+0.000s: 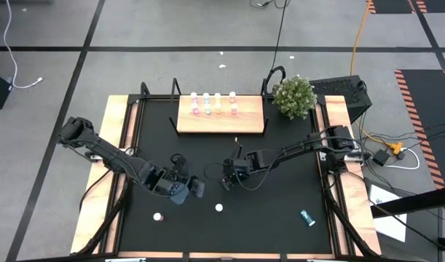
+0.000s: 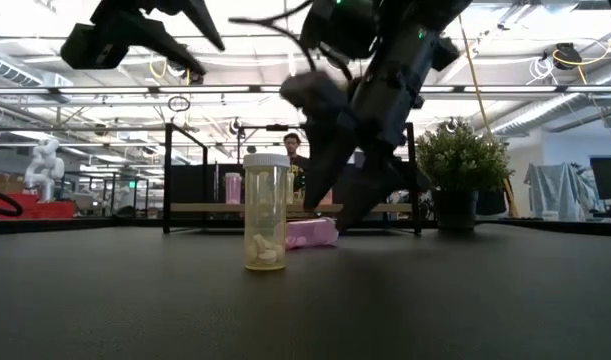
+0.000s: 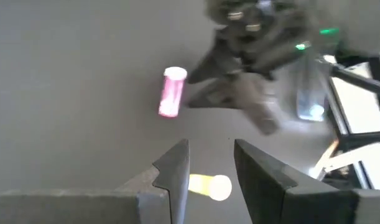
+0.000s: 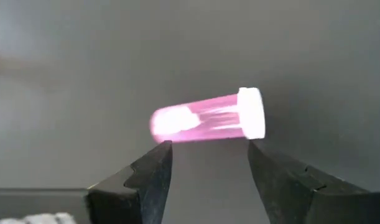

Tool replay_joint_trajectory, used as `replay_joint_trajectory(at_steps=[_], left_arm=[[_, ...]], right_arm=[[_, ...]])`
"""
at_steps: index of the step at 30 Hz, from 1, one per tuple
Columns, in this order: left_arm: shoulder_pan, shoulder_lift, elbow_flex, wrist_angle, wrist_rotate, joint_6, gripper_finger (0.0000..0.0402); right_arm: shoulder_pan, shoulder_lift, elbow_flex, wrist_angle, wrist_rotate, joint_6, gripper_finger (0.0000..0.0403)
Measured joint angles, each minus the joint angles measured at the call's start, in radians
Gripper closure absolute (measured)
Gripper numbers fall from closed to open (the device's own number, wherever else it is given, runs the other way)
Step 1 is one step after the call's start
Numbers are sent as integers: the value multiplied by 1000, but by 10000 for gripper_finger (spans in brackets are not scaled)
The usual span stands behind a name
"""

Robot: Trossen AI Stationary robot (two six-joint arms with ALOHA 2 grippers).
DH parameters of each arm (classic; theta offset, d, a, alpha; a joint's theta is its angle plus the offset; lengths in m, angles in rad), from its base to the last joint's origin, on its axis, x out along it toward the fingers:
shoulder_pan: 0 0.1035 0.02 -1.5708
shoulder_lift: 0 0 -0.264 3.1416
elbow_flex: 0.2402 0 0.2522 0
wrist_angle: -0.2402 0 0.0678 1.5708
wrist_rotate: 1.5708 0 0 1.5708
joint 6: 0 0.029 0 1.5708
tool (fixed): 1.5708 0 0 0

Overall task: Pick and place medicine bottles onto shelf by color
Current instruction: Put the pink medicine bottle on the shelf aligned with the other pink medicine bottle

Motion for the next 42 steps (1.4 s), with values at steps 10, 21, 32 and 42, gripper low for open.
replay_joint_trajectory(at_steps=[10,21,32,42], left_arm=[[7,0,0,45,1,62,275],[30,0,0,51,22,108,275],[38,-5,0,-41,100,397,275],[45,-21,0,-141,194,585,275]], right_arm=[[-34,41,0,23,59,-177,200],[-64,42,-1,224,54,-723,200],[-23,-13,-1,193,62,-724,200],[110,24,-1,234,430,-825,200]])
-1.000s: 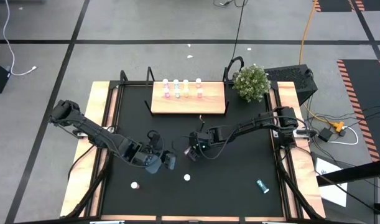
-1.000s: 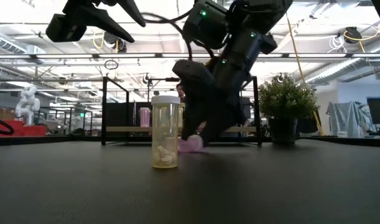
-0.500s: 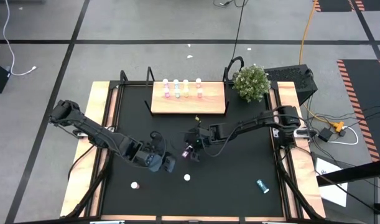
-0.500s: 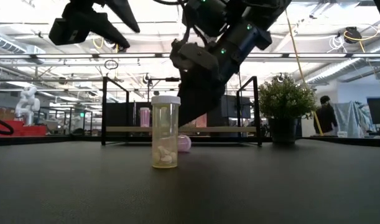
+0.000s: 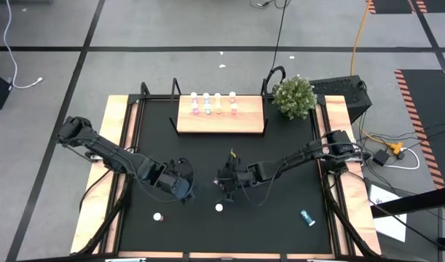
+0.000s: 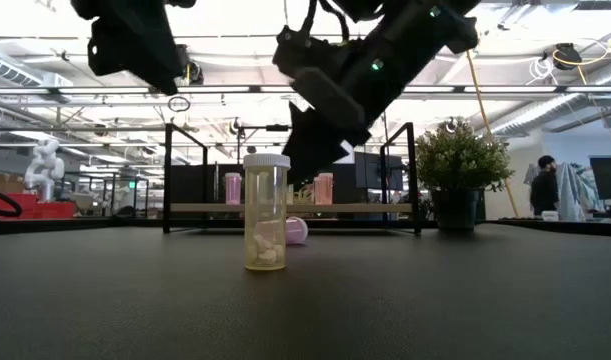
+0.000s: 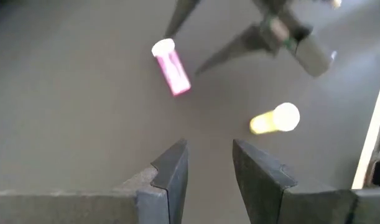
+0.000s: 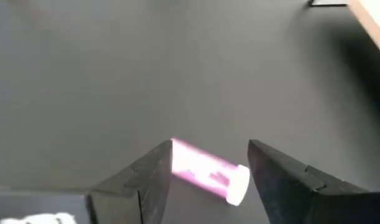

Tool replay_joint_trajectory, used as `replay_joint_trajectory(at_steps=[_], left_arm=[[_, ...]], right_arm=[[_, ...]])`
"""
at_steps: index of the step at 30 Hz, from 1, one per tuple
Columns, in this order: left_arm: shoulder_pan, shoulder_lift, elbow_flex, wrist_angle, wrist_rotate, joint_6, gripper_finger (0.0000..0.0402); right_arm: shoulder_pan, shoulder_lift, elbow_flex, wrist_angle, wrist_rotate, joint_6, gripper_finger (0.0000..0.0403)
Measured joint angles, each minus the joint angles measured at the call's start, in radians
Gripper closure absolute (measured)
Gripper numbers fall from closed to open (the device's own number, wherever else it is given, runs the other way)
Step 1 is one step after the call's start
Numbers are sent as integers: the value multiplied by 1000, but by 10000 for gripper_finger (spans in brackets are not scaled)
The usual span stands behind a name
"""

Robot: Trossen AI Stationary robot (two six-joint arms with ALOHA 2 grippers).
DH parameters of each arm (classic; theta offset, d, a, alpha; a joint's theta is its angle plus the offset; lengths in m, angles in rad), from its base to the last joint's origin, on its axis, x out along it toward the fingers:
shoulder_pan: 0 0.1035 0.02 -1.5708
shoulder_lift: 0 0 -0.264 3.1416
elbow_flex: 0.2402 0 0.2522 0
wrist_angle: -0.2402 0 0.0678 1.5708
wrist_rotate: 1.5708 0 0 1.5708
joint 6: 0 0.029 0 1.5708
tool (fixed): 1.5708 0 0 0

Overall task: Pick and place medicine bottles onto shelf by color
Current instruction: Put the pink medicine bottle on the shelf aligned with the other pink medicine bottle

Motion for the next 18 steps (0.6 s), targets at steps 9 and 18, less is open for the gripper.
replay_joint_trajectory(at_steps=[9,18], left_arm=[[0,1,0,-121,37,112,275],[11,1,0,-129,37,97,275]], right_arm=[[-13,15,2,258,-192,-157,200],[-102,78,0,170,-433,-268,200]])
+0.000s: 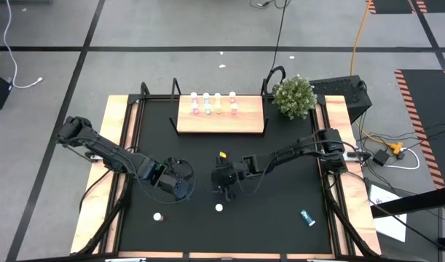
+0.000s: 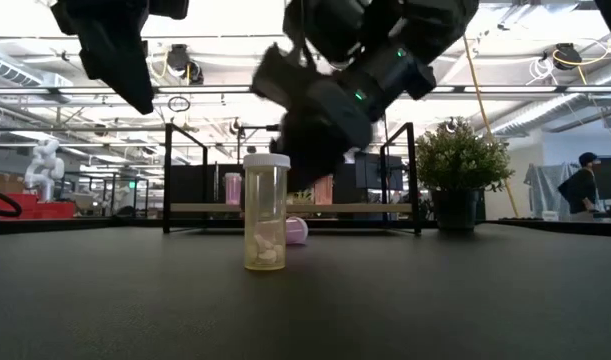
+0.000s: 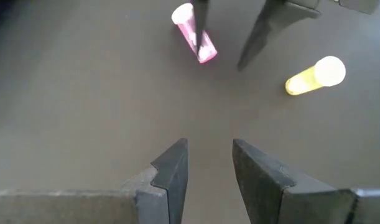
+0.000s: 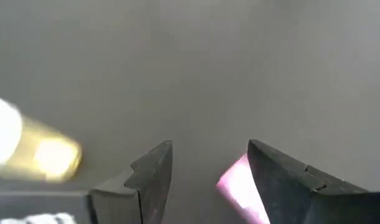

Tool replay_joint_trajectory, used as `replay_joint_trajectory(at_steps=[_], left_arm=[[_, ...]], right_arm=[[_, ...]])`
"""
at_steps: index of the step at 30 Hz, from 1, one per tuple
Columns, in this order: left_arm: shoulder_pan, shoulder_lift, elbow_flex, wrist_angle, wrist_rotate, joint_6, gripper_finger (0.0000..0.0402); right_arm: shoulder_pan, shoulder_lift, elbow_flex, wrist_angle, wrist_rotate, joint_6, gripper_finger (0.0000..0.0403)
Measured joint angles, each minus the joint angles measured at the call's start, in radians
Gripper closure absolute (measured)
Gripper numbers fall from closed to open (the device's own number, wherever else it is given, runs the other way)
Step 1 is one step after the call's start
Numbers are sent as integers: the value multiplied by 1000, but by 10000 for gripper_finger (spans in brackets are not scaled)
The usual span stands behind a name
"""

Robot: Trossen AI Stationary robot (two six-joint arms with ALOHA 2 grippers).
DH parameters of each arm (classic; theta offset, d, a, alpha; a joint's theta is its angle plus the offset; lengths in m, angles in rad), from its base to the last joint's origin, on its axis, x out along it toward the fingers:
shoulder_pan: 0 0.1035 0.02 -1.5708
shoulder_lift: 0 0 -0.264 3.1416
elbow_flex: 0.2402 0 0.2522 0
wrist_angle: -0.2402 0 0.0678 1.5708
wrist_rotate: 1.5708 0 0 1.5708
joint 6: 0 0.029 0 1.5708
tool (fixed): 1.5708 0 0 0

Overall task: Pick and place medicine bottles onto shelf by color
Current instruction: Put the pink medicine bottle on the shelf aligned with the other pink medicine bottle

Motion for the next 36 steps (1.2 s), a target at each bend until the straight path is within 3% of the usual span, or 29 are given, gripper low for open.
replay_joint_trajectory(at_steps=[7,12,17,22,25,31,36], left_arm=[[-12,0,0,3,-17,-124,275],[-12,0,0,13,-19,-188,275],[-12,0,0,36,-19,-172,275],[-12,0,0,39,-19,-118,275],[-10,0,0,39,-20,-60,275],[23,0,0,40,-21,5,275],[28,0,0,42,-44,-135,272]], right_arm=[[-20,-1,1,-187,-155,-132,200],[-3,-41,0,-326,-175,-199,200],[38,-115,0,-373,-95,-139,200],[78,-207,1,-390,139,-131,200],[61,-228,1,-424,212,-213,200],[-27,-209,1,-476,151,-416,200],[-103,-200,2,-479,43,-552,200]])
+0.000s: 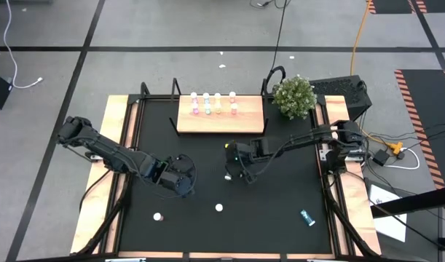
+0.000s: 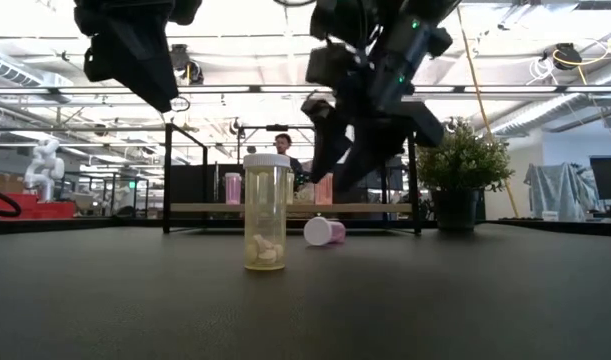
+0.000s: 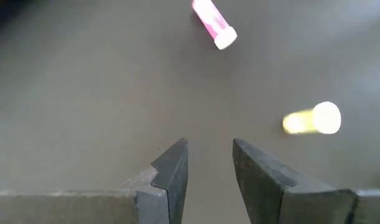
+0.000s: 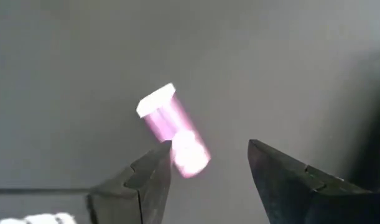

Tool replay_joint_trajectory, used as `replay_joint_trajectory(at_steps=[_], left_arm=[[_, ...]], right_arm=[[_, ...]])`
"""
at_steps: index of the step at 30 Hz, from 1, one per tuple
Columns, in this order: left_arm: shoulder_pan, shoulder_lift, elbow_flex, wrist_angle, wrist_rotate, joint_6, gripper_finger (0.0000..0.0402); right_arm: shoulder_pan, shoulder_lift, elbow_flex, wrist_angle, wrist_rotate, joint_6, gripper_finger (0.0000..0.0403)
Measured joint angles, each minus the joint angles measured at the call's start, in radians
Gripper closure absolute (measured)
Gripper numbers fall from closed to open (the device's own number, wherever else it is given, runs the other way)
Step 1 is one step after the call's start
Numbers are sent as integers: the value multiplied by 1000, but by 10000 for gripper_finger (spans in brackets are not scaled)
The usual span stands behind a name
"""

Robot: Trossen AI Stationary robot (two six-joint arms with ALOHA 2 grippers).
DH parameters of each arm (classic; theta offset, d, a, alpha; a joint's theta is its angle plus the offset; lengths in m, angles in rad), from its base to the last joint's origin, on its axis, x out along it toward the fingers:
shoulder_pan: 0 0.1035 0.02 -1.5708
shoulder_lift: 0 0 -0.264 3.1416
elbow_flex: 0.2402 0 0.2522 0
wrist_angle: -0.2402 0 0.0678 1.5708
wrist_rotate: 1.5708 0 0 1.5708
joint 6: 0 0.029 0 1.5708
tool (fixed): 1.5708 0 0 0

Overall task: Pick and place medicine bottles onto shelf by color
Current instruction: Put the pink medicine bottle on the shelf aligned with the other pink medicine bottle

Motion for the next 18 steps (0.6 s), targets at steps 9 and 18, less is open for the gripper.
replay_joint_trajectory(at_steps=[9,18], left_arm=[[-23,21,0,26,-160,-167,218],[-10,42,0,46,-191,-63,160]], right_arm=[[-60,69,-2,-37,-119,-189,199],[-55,134,-1,26,-118,-153,200]])
